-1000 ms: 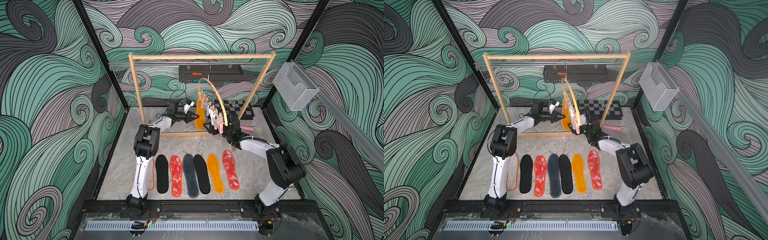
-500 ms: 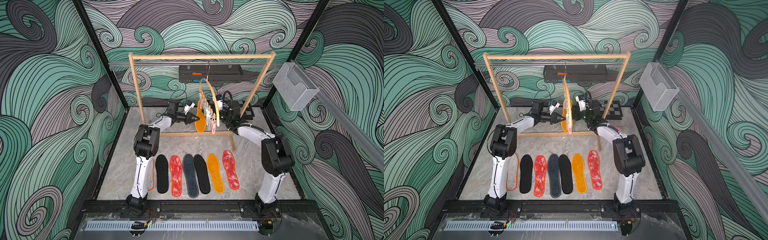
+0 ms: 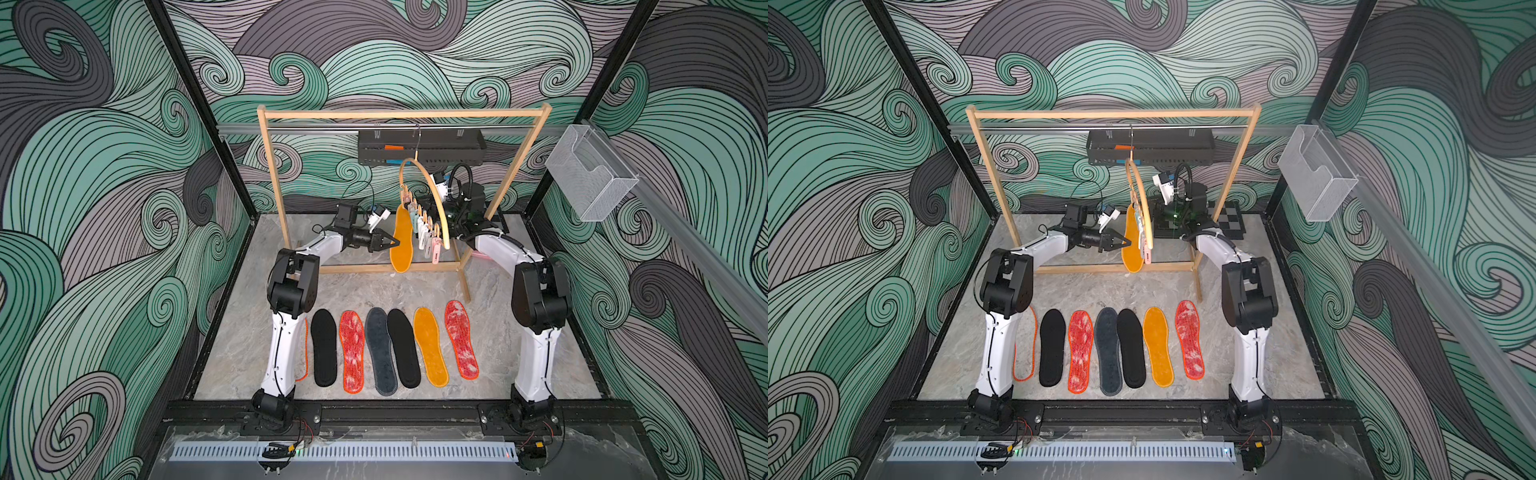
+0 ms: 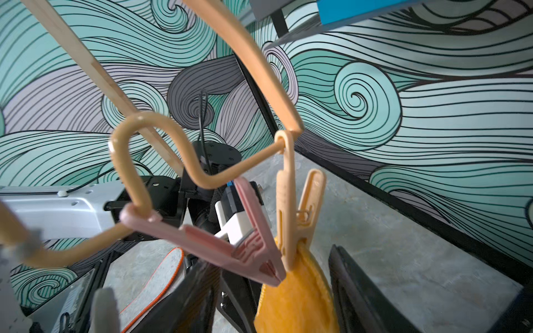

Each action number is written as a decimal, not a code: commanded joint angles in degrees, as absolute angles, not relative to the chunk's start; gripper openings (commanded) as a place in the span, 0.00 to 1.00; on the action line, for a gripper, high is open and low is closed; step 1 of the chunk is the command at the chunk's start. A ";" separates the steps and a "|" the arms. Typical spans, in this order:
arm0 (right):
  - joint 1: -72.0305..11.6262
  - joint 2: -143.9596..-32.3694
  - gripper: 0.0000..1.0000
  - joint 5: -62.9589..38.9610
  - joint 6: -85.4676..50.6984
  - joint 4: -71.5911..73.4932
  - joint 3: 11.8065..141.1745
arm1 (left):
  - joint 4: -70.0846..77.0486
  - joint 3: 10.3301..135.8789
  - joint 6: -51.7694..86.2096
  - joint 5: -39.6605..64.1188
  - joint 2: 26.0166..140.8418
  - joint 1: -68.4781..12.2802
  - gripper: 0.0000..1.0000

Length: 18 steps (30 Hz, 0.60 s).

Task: Take the shoe insoles off the hanger
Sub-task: Remove the insole from the hanger.

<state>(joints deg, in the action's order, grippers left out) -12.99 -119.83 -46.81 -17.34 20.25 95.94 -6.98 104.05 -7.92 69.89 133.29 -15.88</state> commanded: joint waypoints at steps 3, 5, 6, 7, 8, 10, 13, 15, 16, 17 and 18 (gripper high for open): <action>-13.07 -122.88 0.62 -55.45 -18.76 20.66 101.06 | -14.40 107.15 -13.62 74.49 130.36 -15.63 0.00; -13.06 -123.95 0.62 -56.23 -19.01 20.33 102.77 | -15.78 107.57 -14.44 75.02 130.35 -15.63 0.00; -13.05 -124.55 0.62 -56.35 -19.22 19.77 103.83 | -16.05 107.75 -14.50 75.33 130.34 -15.63 0.00; -13.07 -125.10 0.62 -56.41 -19.61 19.52 104.70 | -16.29 107.84 -14.55 75.76 130.34 -15.58 0.00; -13.07 -125.80 0.62 -56.44 -20.05 19.03 105.77 | -16.64 107.92 -14.74 76.24 130.30 -15.59 0.00; -13.03 -127.18 0.61 -57.14 -20.32 17.53 108.22 | -17.55 107.93 -15.49 76.68 130.12 -15.64 0.00; -13.04 -128.99 0.61 -57.76 -21.73 17.93 110.60 | -18.33 107.93 -16.06 77.31 130.12 -15.62 0.00; -13.02 -130.19 0.60 -58.39 -21.98 16.98 112.62 | -19.20 108.06 -16.52 77.41 129.90 -15.59 0.00; -13.05 -130.48 0.59 -58.37 -21.90 16.19 113.09 | -19.44 108.15 -16.59 77.43 129.85 -15.64 0.00; -12.96 -130.47 0.58 -58.65 -21.76 16.19 112.92 | -20.05 108.19 -17.10 77.43 129.69 -15.63 0.00; -13.01 -130.19 0.58 -58.94 -21.47 16.66 112.17 | -20.79 108.17 -18.00 77.38 129.57 -15.60 0.00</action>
